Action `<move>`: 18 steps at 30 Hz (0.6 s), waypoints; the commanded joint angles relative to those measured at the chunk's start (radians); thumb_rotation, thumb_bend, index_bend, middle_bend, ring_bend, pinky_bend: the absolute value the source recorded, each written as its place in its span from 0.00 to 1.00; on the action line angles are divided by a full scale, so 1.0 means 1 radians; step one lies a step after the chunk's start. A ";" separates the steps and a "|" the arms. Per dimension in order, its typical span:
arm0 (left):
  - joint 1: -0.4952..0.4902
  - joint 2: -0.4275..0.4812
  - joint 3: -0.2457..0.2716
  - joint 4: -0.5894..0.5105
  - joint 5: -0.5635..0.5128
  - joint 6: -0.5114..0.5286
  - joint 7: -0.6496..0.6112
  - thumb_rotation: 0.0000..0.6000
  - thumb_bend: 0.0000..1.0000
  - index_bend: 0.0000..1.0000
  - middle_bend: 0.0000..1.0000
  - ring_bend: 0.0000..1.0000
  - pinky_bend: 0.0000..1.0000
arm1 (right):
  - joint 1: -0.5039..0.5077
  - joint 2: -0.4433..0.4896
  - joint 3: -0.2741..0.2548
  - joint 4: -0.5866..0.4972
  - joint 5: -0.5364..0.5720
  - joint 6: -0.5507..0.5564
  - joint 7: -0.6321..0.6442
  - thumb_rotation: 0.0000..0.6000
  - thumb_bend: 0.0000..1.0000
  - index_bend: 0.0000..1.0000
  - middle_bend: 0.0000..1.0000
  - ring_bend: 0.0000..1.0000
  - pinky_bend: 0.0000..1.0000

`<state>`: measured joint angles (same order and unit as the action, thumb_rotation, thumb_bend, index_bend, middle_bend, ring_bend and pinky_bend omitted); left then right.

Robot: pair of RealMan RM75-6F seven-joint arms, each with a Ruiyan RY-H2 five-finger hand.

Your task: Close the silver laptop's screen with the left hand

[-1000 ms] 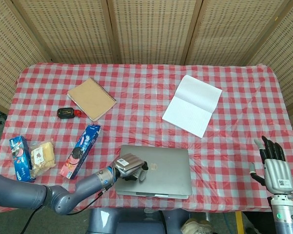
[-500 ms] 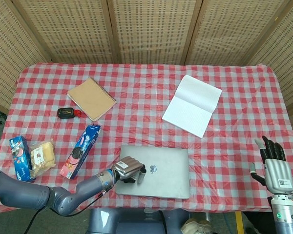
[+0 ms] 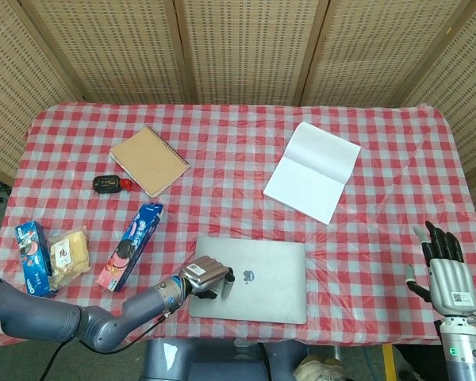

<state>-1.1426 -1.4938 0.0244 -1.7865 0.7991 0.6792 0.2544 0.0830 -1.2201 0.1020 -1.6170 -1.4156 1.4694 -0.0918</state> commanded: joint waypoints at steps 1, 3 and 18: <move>0.015 0.031 -0.001 -0.030 0.026 0.039 0.009 1.00 0.97 0.46 0.25 0.34 0.32 | -0.001 0.001 0.000 -0.001 -0.003 0.003 0.002 1.00 0.72 0.00 0.00 0.00 0.00; 0.032 0.051 -0.001 -0.054 0.055 0.095 0.030 1.00 0.86 0.39 0.16 0.25 0.23 | -0.001 0.001 0.000 -0.002 -0.006 0.006 0.004 1.00 0.72 0.00 0.00 0.00 0.00; 0.387 0.065 0.140 -0.059 0.387 0.820 0.344 1.00 0.25 0.00 0.00 0.00 0.00 | 0.005 -0.012 -0.012 0.026 -0.042 0.006 0.023 1.00 0.69 0.00 0.00 0.00 0.00</move>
<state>-0.8679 -1.4276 0.1048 -1.8694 1.0942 1.3660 0.5163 0.0877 -1.2315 0.0896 -1.5923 -1.4563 1.4747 -0.0699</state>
